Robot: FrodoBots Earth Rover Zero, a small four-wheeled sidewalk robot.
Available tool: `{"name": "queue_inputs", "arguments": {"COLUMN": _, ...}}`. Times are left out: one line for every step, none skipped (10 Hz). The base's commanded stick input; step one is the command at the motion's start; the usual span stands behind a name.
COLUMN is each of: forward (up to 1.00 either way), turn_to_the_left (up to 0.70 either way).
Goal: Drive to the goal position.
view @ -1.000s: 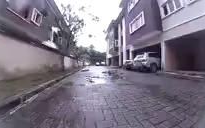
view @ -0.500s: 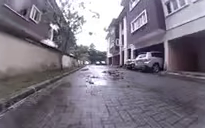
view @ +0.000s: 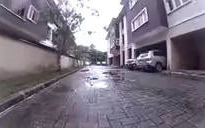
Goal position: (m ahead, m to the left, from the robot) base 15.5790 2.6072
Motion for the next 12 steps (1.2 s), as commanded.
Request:
{"name": "queue_inputs", "arguments": {"forward": 0.7, "turn_to_the_left": 0.0}}
{"name": "queue_inputs", "arguments": {"forward": 0.7, "turn_to_the_left": 0.0}}
{"name": "queue_inputs", "arguments": {"forward": 0.7, "turn_to_the_left": 0.0}}
{"name": "queue_inputs", "arguments": {"forward": 0.7, "turn_to_the_left": 0.0}}
{"name": "queue_inputs", "arguments": {"forward": 0.7, "turn_to_the_left": 0.0}}
{"name": "queue_inputs", "arguments": {"forward": 0.7, "turn_to_the_left": 0.0}}
{"name": "queue_inputs", "arguments": {"forward": 0.7, "turn_to_the_left": 0.0}}
{"name": "queue_inputs", "arguments": {"forward": 0.7, "turn_to_the_left": 0.0}}
{"name": "queue_inputs", "arguments": {"forward": 0.7, "turn_to_the_left": 0.0}}
{"name": "queue_inputs", "arguments": {"forward": 0.7, "turn_to_the_left": 0.0}}
{"name": "queue_inputs", "arguments": {"forward": 0.7, "turn_to_the_left": 0.0}}
{"name": "queue_inputs", "arguments": {"forward": 0.7, "turn_to_the_left": 0.0}}
